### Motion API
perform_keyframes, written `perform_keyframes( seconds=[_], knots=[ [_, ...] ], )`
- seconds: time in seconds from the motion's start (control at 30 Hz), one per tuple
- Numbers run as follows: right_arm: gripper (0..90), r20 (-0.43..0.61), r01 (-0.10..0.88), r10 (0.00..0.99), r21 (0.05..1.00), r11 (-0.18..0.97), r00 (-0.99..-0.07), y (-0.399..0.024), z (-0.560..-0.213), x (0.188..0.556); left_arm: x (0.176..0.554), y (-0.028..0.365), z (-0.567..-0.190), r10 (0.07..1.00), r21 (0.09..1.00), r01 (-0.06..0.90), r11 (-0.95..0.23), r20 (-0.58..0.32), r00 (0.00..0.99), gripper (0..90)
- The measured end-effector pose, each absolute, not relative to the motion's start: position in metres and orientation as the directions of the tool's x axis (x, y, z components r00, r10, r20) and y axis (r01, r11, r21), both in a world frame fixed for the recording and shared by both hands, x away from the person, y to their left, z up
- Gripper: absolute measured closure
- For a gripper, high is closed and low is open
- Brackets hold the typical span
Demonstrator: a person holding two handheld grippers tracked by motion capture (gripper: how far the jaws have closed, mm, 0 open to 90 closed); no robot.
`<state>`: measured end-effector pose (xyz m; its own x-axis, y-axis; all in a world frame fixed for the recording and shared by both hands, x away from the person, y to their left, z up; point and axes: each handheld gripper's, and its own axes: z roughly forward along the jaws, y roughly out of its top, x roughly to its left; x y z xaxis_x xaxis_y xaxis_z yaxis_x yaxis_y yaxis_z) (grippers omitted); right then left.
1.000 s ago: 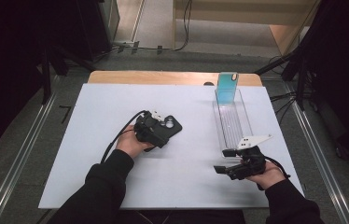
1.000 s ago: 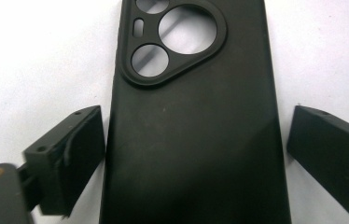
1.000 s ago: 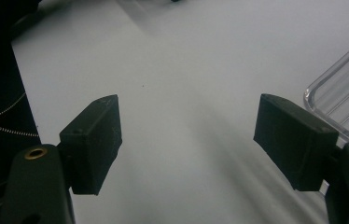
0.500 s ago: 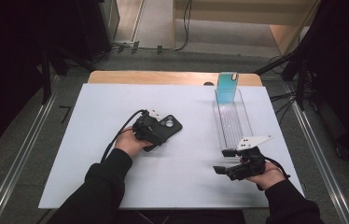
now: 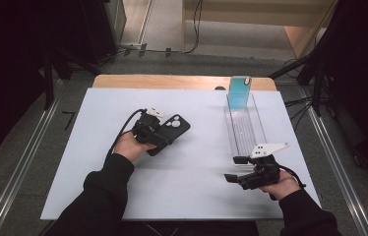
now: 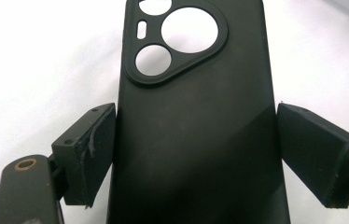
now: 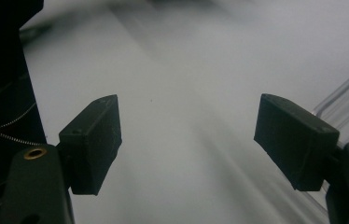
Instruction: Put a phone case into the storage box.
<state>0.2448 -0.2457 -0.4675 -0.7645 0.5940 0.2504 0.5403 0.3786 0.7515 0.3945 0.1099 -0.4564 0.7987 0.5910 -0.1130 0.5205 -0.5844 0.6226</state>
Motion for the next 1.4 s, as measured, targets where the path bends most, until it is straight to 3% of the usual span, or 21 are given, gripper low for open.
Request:
perform_keyframes(
  seconds=[0.7,1.4],
  knots=[
    [19.4,0.25,0.523,0.595,0.78,0.343,-0.764,-0.241,-0.458,0.242,0.343,0.119,-0.429,0.586,0.677,0.542,-0.497,-0.199,0.786,15.6],
    [20.8,0.301,0.575,0.657,0.78,0.247,-0.691,-0.217,-0.429,0.241,0.307,0.119,-0.44,0.629,0.735,0.556,-0.389,-0.228,0.743,15.4]
  ],
)
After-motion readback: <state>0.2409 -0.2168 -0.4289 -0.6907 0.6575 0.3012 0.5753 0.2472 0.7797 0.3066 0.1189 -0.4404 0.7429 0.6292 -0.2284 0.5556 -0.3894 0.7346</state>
